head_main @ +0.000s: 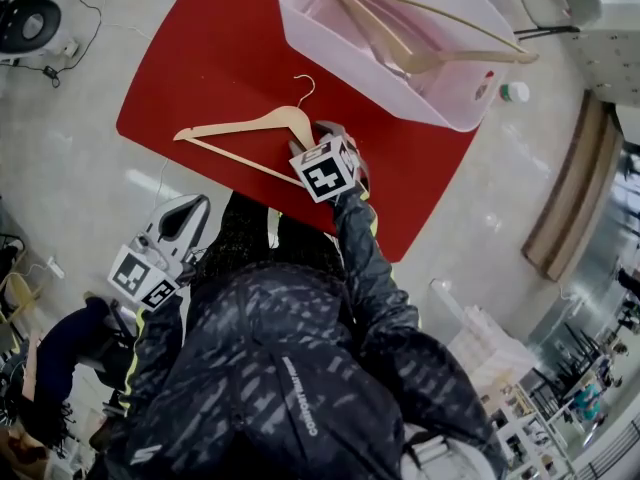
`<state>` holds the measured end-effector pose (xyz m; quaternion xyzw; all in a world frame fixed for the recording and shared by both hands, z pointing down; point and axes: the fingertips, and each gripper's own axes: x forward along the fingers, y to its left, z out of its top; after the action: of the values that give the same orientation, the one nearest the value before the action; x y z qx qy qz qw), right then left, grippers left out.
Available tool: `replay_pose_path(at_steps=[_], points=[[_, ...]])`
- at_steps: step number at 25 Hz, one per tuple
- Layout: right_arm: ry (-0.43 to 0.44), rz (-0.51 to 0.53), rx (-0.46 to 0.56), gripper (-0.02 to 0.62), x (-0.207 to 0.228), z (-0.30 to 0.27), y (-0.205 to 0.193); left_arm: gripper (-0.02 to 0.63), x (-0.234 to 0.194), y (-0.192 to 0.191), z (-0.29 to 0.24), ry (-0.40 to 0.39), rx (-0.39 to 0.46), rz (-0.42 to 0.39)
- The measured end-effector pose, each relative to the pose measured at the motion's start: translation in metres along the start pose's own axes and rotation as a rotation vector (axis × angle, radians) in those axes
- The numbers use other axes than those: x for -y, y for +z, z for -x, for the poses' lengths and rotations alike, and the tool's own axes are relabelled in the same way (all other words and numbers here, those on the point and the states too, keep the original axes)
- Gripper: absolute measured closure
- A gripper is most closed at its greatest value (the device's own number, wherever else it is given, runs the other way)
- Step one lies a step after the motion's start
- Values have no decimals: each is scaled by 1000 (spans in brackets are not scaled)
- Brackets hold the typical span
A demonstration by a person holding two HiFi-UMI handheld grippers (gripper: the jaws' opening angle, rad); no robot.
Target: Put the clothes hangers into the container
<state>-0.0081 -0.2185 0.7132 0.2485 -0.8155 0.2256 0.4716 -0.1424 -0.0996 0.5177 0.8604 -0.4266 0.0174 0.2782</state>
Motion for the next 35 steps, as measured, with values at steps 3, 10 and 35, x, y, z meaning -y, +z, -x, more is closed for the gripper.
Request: replay_pose_path(at_steps=[3, 10, 35], points=[[-23, 5, -32, 379, 12, -16, 7, 594, -24, 6, -17, -26, -13, 11], [-62, 35, -155, 379, 13, -15, 14, 594, -35, 21, -27, -66, -23, 22], [-29, -123, -38, 433, 6, 0, 6, 594, -20, 52, -26, -64, 34, -59]])
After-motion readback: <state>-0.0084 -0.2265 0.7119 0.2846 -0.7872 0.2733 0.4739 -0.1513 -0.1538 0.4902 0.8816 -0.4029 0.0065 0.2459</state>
